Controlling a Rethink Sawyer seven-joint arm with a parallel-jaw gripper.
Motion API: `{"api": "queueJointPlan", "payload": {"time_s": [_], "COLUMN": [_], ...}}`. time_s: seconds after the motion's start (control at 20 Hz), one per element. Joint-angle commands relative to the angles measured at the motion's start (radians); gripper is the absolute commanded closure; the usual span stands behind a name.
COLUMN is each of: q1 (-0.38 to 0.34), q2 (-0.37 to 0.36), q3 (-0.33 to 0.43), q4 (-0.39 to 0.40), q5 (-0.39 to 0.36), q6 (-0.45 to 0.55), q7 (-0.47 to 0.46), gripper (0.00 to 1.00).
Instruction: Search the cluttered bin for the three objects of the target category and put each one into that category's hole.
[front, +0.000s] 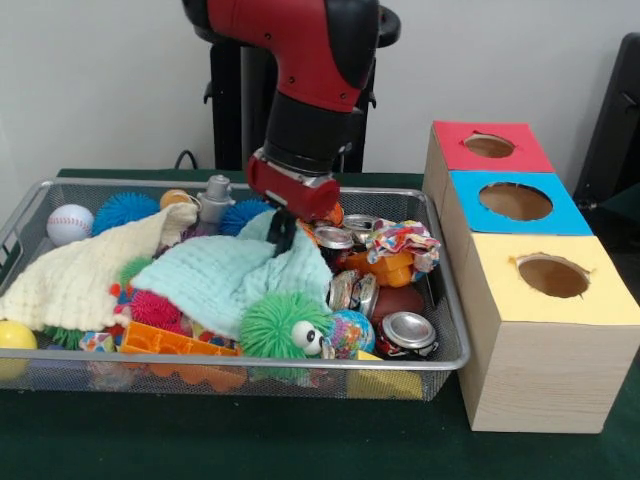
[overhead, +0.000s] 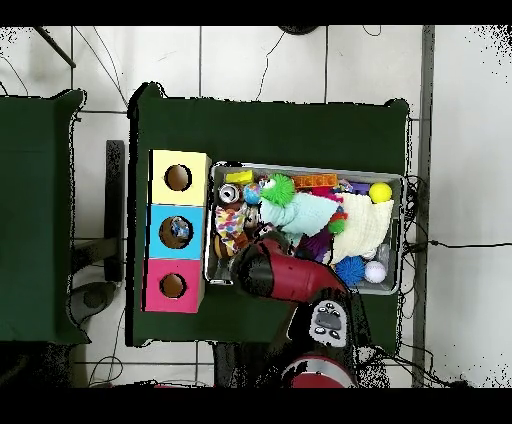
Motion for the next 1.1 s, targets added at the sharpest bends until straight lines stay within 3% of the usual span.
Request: {"api": "queueJointPlan", "payload": {"time_s": [0.05, 0.6, 0.95, 1.1], "q1": [0.053, 0.115, 0.183, 0.218], "q2": [-0.013, -0.034, -0.088, -0.078], "q3": [0.146, 0.183, 0.176, 0.156], "q4": [0.122, 0.193, 0.237, 0.229], "q5": [0.119, 0.264, 0.365, 0.401], "q6": [0.092, 0.084, 0.134, 0.116], "q7": [0.231, 0.248, 0.264, 0.256], "gripper": [1.0, 1.0, 1.0, 1.0]}}
